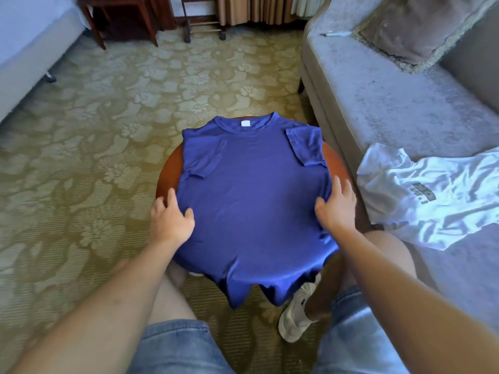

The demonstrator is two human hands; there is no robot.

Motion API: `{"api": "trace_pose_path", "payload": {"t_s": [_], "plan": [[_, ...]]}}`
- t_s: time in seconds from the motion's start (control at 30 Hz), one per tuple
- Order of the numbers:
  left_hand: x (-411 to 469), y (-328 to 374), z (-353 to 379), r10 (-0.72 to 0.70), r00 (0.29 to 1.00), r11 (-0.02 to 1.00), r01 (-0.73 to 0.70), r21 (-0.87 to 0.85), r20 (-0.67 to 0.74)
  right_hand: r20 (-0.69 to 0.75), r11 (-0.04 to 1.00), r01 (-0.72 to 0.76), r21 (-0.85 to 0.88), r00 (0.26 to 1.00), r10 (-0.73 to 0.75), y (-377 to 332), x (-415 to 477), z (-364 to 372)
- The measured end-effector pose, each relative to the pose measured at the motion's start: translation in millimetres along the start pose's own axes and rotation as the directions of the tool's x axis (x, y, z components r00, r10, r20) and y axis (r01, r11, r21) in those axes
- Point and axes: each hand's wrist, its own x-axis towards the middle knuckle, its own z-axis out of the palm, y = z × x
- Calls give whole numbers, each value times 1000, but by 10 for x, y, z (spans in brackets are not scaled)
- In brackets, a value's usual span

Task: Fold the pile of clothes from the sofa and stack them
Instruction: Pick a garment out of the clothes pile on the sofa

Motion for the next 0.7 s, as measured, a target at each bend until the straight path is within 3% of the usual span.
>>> {"api": "trace_pose_path", "payload": {"t_s": [0.17,0.47,0.6,0.7], "plan": [[-298,74,-119,-38,999,994,39,-106,6,114,965,-173,199,982,153,398,-452,-146],[-605,-154,-204,-142,981,902,184,-391,133,147,922,-229,312,970,191,593,-658,-227],[-611,-161,-333,-66,980,787,168,-594,190,109,880,-166,446,985,131,516,-566,-271],[-437,-11,-509,19,993,760,63,-647,119,40,859,-83,505,997,74,294,-418,-357]]}}
